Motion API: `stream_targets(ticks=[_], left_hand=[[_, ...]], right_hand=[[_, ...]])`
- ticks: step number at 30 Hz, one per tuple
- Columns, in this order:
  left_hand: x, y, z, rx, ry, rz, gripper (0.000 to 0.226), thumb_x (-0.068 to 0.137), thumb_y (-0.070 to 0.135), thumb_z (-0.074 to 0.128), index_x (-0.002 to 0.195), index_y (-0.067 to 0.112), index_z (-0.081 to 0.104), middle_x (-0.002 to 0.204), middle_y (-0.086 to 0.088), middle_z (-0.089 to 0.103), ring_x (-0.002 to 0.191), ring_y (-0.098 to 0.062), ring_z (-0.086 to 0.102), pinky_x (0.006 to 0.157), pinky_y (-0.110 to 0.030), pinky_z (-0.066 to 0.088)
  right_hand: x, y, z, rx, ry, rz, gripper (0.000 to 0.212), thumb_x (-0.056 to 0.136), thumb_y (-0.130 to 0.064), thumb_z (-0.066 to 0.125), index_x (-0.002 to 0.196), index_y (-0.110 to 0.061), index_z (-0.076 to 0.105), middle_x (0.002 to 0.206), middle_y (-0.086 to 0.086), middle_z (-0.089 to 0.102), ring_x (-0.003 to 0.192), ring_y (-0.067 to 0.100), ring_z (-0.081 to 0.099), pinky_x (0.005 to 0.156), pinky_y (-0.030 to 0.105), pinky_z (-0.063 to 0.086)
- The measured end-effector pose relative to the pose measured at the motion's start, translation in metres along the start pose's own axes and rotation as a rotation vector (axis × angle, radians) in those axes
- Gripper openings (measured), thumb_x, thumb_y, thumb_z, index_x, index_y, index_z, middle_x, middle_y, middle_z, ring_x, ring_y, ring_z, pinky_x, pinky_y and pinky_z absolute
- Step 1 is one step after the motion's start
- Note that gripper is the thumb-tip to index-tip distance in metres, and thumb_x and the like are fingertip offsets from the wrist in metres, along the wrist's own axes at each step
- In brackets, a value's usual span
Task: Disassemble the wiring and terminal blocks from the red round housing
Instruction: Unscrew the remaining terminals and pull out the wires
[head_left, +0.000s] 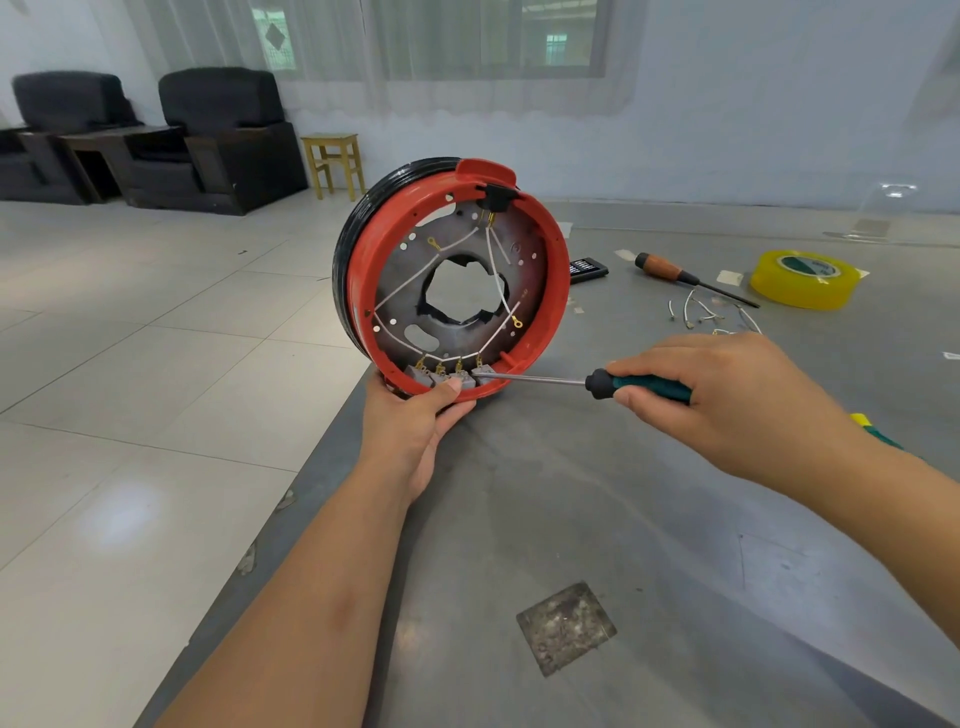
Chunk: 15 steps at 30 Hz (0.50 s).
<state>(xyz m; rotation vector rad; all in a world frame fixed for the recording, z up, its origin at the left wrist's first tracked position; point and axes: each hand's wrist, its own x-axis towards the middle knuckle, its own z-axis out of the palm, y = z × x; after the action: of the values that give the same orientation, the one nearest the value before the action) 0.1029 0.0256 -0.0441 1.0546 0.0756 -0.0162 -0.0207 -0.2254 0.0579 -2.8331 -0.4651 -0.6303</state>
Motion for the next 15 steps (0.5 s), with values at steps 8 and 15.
stream_targets(ticks=[8,15], left_hand=[[0.001,0.006,-0.003,-0.009,-0.036,-0.103,0.052,0.090,-0.017,0.068,0.135,0.008,0.056,0.121,-0.019,0.075,0.103,-0.036,0.077,0.081,-0.045,0.066],[-0.001,0.010,-0.004,-0.048,-0.062,-0.152,0.048,0.093,-0.016,0.064,0.135,0.005,0.056,0.119,-0.022,0.076,0.102,-0.038,0.077,0.078,-0.043,0.066]], right_hand=[[0.002,0.014,0.001,0.041,0.002,-0.066,0.027,0.092,-0.033,0.065,0.116,-0.027,0.076,0.098,-0.011,0.073,0.083,0.014,0.066,0.071,0.035,0.055],[-0.009,0.018,0.011,-0.012,0.040,-0.114,0.027,0.092,-0.023,0.071,0.119,-0.022,0.075,0.105,-0.004,0.074,0.086,0.022,0.070,0.071,0.042,0.059]])
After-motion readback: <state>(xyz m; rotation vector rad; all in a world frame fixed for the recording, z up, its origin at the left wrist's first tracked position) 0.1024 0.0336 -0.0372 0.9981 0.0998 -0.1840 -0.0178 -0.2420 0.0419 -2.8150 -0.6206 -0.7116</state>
